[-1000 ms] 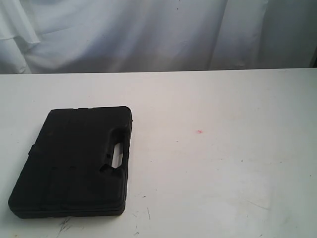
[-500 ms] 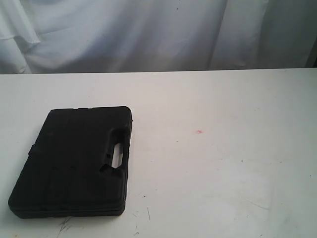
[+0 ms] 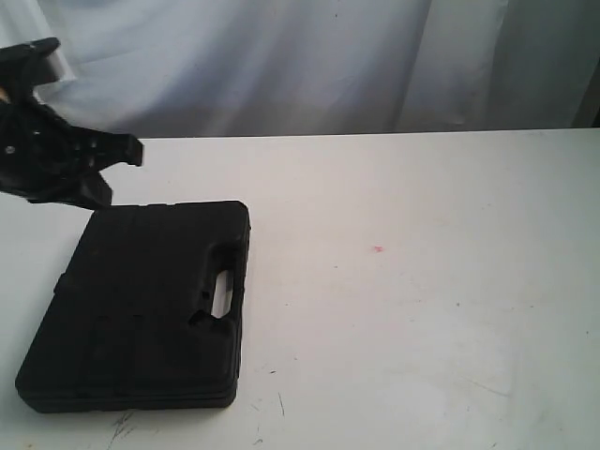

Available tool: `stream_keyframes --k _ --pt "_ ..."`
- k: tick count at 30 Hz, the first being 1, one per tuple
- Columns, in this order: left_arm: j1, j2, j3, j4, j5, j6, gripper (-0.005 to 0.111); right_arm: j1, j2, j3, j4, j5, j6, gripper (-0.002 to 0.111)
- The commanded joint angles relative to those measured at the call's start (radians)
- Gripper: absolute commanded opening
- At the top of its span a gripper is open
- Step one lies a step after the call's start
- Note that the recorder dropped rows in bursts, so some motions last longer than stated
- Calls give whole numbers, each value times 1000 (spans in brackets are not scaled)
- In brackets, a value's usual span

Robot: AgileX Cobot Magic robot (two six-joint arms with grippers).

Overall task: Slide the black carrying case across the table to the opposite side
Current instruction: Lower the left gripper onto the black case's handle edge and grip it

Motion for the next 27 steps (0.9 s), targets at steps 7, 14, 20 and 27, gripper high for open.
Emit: stream_keyframes --k 7,14,20,27 --pt "-217 229 -137 61 2 -183 0 2 -5 3 -10 -2 0 0" --pt "-296 347 -215 155 19 -331 14 2 -5 3 -10 -2 0 0" --pt "-299 418 -243 125 3 -338 35 2 -5 3 -10 -2 0 0" --pt "-299 487 -253 119 -7 -365 41 2 -5 3 -10 -2 0 0"
